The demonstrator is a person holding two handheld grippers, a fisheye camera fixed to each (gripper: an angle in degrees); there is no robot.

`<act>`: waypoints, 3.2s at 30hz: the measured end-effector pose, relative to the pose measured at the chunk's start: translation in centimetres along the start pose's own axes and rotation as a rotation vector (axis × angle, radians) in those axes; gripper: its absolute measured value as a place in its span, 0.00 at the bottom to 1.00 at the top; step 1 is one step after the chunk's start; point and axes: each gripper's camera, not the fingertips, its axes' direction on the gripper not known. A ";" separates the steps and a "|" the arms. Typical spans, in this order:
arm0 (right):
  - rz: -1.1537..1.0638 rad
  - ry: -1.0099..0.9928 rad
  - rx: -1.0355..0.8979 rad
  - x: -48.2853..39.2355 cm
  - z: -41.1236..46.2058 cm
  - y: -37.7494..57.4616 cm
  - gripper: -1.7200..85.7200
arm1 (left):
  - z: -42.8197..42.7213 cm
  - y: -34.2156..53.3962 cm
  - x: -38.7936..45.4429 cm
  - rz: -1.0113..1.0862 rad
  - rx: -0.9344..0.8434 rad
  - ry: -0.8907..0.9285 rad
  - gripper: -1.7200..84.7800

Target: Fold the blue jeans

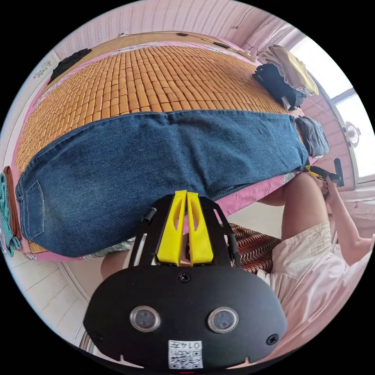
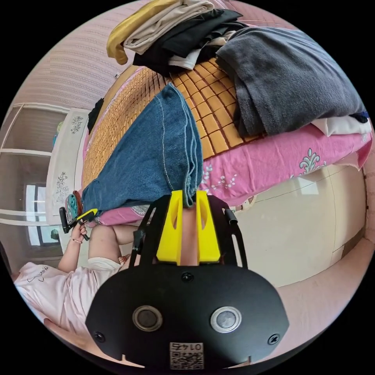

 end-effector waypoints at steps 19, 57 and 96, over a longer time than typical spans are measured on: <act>-0.292 -0.613 0.777 3.6 -30.7 6.9 0.05 | -0.1 -2.7 10.0 0.228 0.055 0.241 0.01; -0.651 0.041 -0.136 -31.4 15.5 15.0 0.17 | -15.9 15.6 -34.6 -0.721 0.442 0.218 0.17; -0.364 0.307 -0.239 -33.1 29.9 1.8 0.03 | -4.7 8.8 -20.4 -0.234 0.112 0.021 0.06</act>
